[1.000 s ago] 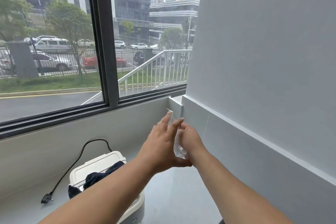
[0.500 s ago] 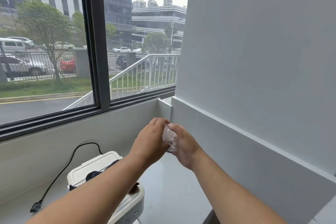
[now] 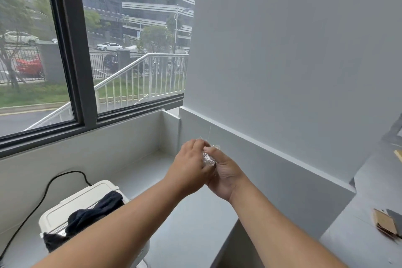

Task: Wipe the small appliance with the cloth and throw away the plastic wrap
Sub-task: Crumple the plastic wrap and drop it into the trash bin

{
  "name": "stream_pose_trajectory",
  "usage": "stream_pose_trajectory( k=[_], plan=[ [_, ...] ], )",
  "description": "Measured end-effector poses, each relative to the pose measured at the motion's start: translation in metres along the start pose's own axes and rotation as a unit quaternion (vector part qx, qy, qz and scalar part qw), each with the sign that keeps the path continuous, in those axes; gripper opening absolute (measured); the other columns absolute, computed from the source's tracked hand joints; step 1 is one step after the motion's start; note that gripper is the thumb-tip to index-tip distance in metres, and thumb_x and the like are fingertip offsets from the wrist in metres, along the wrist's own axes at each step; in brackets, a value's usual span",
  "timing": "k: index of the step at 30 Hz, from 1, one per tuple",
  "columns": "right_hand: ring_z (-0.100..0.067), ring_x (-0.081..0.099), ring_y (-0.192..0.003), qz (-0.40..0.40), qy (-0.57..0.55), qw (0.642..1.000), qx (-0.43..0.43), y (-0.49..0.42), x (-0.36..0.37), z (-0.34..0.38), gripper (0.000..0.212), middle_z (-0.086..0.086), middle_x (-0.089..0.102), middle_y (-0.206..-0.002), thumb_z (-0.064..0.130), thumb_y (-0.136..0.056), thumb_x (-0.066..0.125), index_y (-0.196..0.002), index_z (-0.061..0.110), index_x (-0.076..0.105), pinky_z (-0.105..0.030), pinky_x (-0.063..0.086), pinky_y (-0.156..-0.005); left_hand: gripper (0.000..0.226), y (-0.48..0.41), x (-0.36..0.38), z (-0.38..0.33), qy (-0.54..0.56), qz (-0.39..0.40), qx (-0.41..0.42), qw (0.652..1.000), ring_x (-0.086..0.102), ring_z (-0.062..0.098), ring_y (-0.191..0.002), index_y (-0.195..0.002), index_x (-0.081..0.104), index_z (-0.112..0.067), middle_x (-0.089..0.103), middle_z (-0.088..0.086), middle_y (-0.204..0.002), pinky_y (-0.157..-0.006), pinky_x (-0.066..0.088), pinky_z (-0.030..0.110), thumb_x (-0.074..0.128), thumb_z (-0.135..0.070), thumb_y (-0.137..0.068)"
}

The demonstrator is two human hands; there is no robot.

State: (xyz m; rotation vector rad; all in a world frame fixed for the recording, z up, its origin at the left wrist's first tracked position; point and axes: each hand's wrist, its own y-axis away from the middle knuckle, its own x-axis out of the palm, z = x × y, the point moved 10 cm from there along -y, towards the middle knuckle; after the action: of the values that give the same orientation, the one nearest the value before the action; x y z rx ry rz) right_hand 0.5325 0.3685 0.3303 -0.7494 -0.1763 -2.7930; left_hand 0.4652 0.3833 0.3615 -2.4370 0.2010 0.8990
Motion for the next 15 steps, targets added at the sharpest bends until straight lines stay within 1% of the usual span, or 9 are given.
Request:
stream_pose_trajectory(
  k=[2,5,7,8,9,10,11,13,15],
  plan=[
    [-0.023,0.073,-0.095,-0.016,0.009,1.000,-0.008,0.003,-0.014,0.006,0.031,-0.010,0.073,-0.111,0.021,-0.090,0.066,-0.120,0.015,0.072,-0.029,0.058,-0.069,0.037,-0.004,0.013,-0.006,-0.005,0.012,0.013,1.000,0.038,0.013,-0.126,-0.126,0.052,-0.025,0.049,-0.006,-0.128,-0.106,0.034,0.027,0.061,-0.033,-0.091],
    [-0.019,0.071,-0.082,-0.043,0.060,0.997,-0.021,0.009,-0.038,0.019,0.028,-0.006,0.074,-0.097,0.010,-0.088,0.057,-0.105,0.022,0.077,-0.027,0.054,-0.063,0.037,-0.011,0.035,-0.015,-0.005,0.037,0.015,0.999,0.038,0.012,-0.128,-0.126,0.049,-0.028,0.046,-0.009,-0.129,-0.104,0.040,0.032,0.057,-0.037,-0.091],
    [-0.016,0.067,-0.071,-0.064,0.102,0.992,-0.028,0.013,-0.051,0.030,0.030,-0.002,0.071,-0.085,0.009,-0.086,0.056,-0.090,0.028,0.079,-0.026,0.050,-0.058,0.038,-0.015,0.047,-0.020,-0.006,0.036,0.019,0.999,0.039,0.011,-0.126,-0.125,0.047,-0.032,0.044,-0.013,-0.128,-0.097,0.045,0.034,0.056,-0.039,-0.088],
    [-0.015,0.065,-0.067,-0.076,0.118,0.990,-0.031,0.015,-0.059,0.036,0.027,-0.001,0.070,-0.081,0.011,-0.085,0.060,-0.089,0.030,0.079,-0.026,0.048,-0.055,0.039,-0.018,0.052,-0.024,-0.012,0.033,0.023,0.999,0.039,0.008,-0.125,-0.124,0.045,-0.035,0.042,-0.016,-0.128,-0.089,0.046,0.032,0.057,-0.040,-0.087],
    [-0.014,0.064,-0.062,-0.088,0.129,0.987,-0.031,0.017,-0.069,0.040,0.022,-0.001,0.069,-0.077,0.014,-0.084,0.064,-0.093,0.029,0.078,-0.025,0.046,-0.052,0.041,-0.021,0.058,-0.028,-0.018,0.029,0.029,0.999,0.039,0.006,-0.123,-0.123,0.044,-0.036,0.040,-0.019,-0.128,-0.081,0.044,0.028,0.058,-0.042,-0.086],
    [-0.012,0.062,-0.056,-0.100,0.137,0.985,-0.030,0.019,-0.079,0.045,0.022,0.001,0.068,-0.073,0.015,-0.084,0.067,-0.103,0.024,0.075,-0.023,0.045,-0.047,0.042,-0.025,0.064,-0.033,-0.023,0.027,0.036,0.999,0.039,0.004,-0.121,-0.123,0.043,-0.037,0.039,-0.020,-0.126,-0.076,0.041,0.024,0.060,-0.044,-0.085],
    [-0.010,0.059,-0.051,-0.117,0.147,0.982,-0.027,0.021,-0.090,0.048,0.028,0.002,0.066,-0.069,0.014,-0.085,0.067,-0.112,0.018,0.070,-0.021,0.043,-0.044,0.043,-0.028,0.069,-0.038,-0.026,0.027,0.042,0.998,0.040,0.003,-0.119,-0.122,0.043,-0.037,0.039,-0.021,-0.124,-0.074,0.039,0.022,0.061,-0.046,-0.084],
    [-0.011,0.056,-0.049,-0.164,0.179,0.970,-0.027,0.026,-0.118,0.059,0.035,0.003,0.063,-0.065,0.010,-0.082,0.060,-0.116,0.011,0.065,-0.021,0.042,-0.045,0.048,-0.035,0.086,-0.051,-0.033,0.033,0.058,0.997,0.043,0.003,-0.118,-0.124,0.044,-0.036,0.041,-0.020,-0.124,-0.078,0.040,0.022,0.063,-0.051,-0.083],
    [-0.018,0.056,-0.061,-0.216,0.207,0.954,-0.035,0.034,-0.148,0.072,0.030,-0.003,0.062,-0.074,0.010,-0.082,0.057,-0.111,0.009,0.065,-0.027,0.042,-0.054,0.061,-0.040,0.105,-0.067,-0.036,0.043,0.083,0.995,0.044,0.003,-0.121,-0.132,0.044,-0.034,0.040,-0.021,-0.128,-0.084,0.039,0.020,0.064,-0.055,-0.078]
  ],
)
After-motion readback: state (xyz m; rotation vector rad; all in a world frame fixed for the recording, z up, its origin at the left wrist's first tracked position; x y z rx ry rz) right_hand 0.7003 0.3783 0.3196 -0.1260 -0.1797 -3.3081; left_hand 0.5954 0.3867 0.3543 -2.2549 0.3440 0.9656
